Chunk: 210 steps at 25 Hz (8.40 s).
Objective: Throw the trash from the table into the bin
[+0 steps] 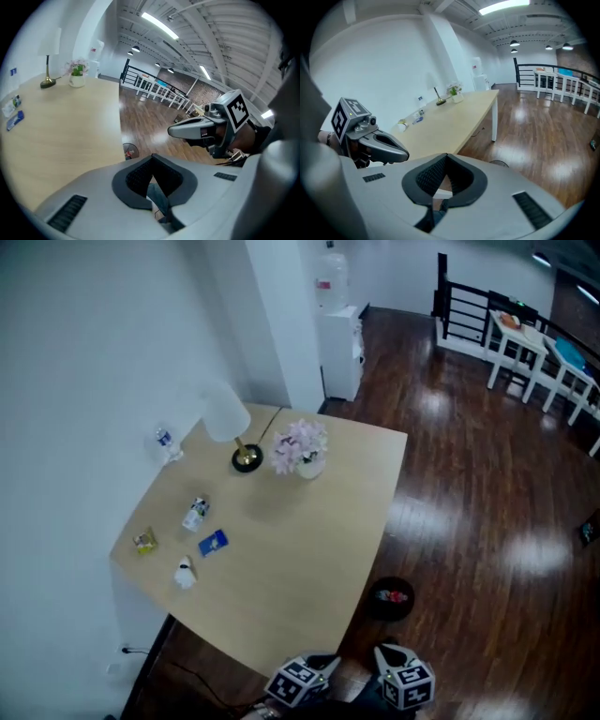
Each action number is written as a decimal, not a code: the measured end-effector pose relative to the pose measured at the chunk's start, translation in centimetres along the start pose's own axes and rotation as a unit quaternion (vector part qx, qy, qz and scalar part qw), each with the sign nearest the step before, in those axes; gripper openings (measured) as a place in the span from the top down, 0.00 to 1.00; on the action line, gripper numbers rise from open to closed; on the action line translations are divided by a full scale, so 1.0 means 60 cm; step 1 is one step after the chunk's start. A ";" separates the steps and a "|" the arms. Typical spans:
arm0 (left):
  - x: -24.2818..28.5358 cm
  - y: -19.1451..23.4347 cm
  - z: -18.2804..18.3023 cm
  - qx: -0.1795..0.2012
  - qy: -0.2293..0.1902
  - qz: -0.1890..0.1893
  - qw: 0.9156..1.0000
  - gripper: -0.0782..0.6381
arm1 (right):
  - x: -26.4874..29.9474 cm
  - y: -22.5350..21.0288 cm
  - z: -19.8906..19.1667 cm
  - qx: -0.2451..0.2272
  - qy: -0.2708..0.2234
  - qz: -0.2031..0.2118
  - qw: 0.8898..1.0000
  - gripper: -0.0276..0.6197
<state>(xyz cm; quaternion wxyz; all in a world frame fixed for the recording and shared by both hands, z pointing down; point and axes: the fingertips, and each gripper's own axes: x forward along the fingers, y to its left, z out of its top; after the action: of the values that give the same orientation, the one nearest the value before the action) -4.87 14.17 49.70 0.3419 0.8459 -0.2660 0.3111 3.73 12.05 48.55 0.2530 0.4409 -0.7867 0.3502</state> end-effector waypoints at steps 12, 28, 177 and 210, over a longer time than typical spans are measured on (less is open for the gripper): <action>-0.233 0.196 -0.129 -0.074 -0.079 0.109 0.988 0.88 | 0.086 0.248 0.018 -0.092 0.012 0.067 0.993 0.95; -0.346 0.284 -0.172 -0.170 -0.090 0.292 0.937 0.88 | 0.140 0.330 0.000 -0.139 0.043 0.188 0.971 0.95; 0.887 0.278 -0.073 -0.004 0.220 0.086 0.972 0.53 | 0.202 -0.498 -0.205 0.178 0.105 -0.020 0.978 0.95; 0.094 -0.043 0.024 0.035 0.048 0.056 0.997 0.89 | 0.005 -0.062 -0.029 0.031 0.024 0.036 0.999 0.95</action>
<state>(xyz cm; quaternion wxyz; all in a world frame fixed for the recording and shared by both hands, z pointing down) 1.07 13.37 51.82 0.3065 0.8252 -0.2849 0.3794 7.00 11.85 51.07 0.2454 0.4116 -0.7845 0.3937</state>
